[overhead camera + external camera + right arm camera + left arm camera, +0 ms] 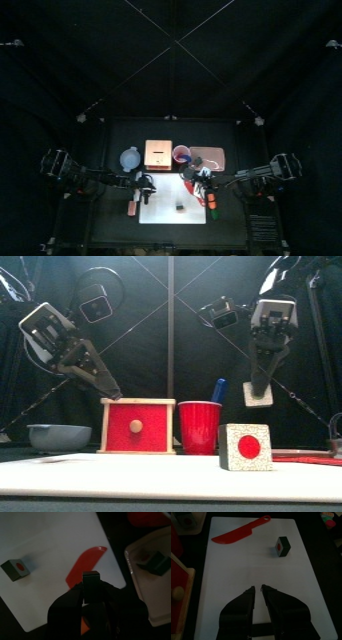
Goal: Place sushi on board then cut the sushi with the knife then place the pieces on the plate
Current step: Place the 4 sushi pieces on the plate
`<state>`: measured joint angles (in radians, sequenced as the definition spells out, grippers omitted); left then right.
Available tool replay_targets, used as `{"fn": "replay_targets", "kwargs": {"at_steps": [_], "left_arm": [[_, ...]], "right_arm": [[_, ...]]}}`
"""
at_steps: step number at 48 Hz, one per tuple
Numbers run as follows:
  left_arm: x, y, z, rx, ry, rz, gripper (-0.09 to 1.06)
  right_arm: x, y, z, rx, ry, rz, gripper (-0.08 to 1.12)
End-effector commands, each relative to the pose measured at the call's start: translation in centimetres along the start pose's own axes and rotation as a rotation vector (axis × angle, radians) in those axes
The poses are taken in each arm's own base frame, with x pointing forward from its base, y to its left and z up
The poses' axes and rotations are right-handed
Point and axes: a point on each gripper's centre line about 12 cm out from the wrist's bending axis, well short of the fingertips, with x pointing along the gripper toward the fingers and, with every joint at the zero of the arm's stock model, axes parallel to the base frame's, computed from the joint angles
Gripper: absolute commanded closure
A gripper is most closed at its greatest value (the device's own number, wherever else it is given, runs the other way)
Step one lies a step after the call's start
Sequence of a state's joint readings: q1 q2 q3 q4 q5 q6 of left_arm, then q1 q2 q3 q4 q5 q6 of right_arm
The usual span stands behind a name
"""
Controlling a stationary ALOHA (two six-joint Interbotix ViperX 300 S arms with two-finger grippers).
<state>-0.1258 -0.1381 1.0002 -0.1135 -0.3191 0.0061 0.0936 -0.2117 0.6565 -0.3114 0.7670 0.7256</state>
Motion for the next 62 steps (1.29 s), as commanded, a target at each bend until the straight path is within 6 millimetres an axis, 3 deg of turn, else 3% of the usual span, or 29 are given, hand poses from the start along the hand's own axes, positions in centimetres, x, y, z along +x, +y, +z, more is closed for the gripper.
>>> {"fn": "replay_targets", "kwargs": {"at_steps": [1,12,17,32,42,49,55,62], "left_arm": [[0.0,0.2,0.6,-0.004,-0.02,0.006,0.34],[0.1,0.5,0.6,-0.007,-0.018,0.014,0.34],[0.0,0.9,0.7,-0.012,-0.022,0.023,0.34],[0.1,1.0,0.9,-0.016,-0.025,0.027,0.34],[0.0,1.0,0.7,-0.018,-0.022,0.027,0.34],[0.1,1.0,0.6,-0.02,-0.005,0.027,0.35],[0.1,1.0,0.5,-0.021,0.01,0.027,0.34],[0.1,0.9,0.5,-0.021,0.01,0.025,0.34]], "right_arm": [[-2.3,-2.8,-0.1,0.076,-0.055,-0.001,0.49],[-2.8,-9.5,-2.2,0.244,-0.077,-0.093,0.49],[-1.8,-12.0,-2.6,0.319,-0.092,-0.124,0.49],[1.4,-15.6,-3.0,0.412,-0.111,-0.157,0.48],[3.7,-16.3,-3.4,0.4,-0.055,-0.182,0.47],[4.8,-16.4,-3.8,0.389,-0.015,-0.194,0.37],[5.1,-16.5,-3.9,0.39,-0.006,-0.199,0.25],[4.1,-16.6,-3.1,0.394,-0.05,-0.193,0.21]]}}
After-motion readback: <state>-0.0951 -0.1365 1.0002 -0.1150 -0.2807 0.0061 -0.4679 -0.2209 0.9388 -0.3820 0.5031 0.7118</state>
